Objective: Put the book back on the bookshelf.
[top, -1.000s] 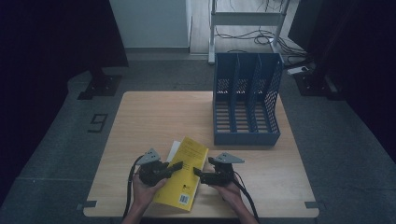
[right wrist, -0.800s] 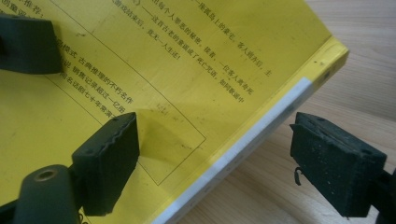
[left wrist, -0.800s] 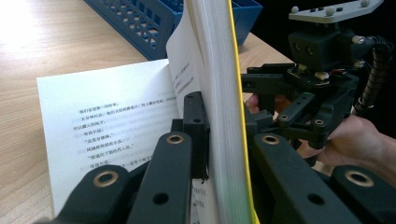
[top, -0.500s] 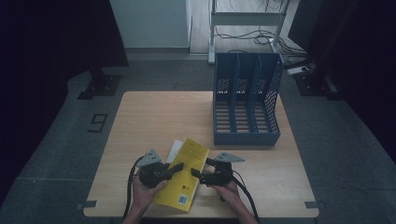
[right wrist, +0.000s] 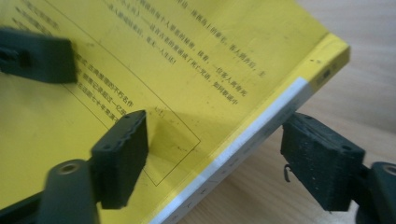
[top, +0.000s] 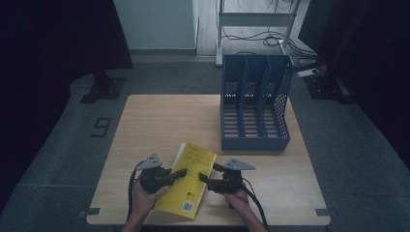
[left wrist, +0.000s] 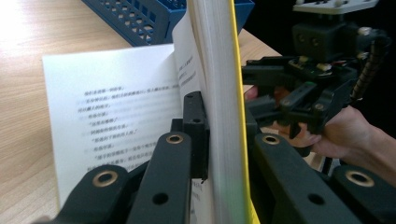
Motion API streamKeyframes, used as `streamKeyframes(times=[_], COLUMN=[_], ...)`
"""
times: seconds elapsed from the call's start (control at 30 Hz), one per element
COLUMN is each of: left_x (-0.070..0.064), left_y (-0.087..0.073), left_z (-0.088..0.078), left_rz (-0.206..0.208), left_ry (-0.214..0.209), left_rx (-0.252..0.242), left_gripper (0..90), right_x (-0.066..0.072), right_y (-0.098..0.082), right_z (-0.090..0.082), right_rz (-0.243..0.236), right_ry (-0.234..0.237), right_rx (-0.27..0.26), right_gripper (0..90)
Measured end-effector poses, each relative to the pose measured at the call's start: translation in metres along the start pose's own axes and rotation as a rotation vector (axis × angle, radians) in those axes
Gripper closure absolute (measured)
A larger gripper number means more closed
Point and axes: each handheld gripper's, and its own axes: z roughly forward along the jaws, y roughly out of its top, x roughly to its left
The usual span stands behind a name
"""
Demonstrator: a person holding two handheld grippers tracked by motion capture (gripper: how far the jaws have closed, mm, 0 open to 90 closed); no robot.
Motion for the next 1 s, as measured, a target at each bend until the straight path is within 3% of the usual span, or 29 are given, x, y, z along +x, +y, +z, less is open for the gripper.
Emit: streamKeyframes(times=[0.33, 0.53, 0.7, 0.8, 1.0], left_x=[0.004, 0.004, 0.004, 0.005, 0.006], left_y=[0.000, -0.001, -0.001, -0.001, -0.001], left_z=[-0.004, -0.002, 0.000, -0.001, -0.001], left_rz=[-0.011, -0.017, -0.021, -0.025, -0.027], left_ry=[-0.008, -0.013, -0.047, -0.055, -0.049], left_rx=[-0.012, -0.011, -0.007, -0.010, -0.006], left_gripper=[81.8, 82.0, 81.8, 81.5, 80.7], right_x=[0.004, 0.005, 0.006, 0.011, 0.014], right_y=[0.006, 0.008, 0.007, 0.007, 0.008], right_z=[-0.011, -0.015, -0.014, -0.015, -0.016], right_rz=[-0.038, -0.026, -0.012, -0.035, -0.074], right_ry=[0.008, 0.004, 0.049, 0.071, 0.051], right_rx=[-0.073, -0.100, -0.097, -0.100, -0.113], right_gripper=[30.8, 34.2, 39.6, 41.5, 47.1])
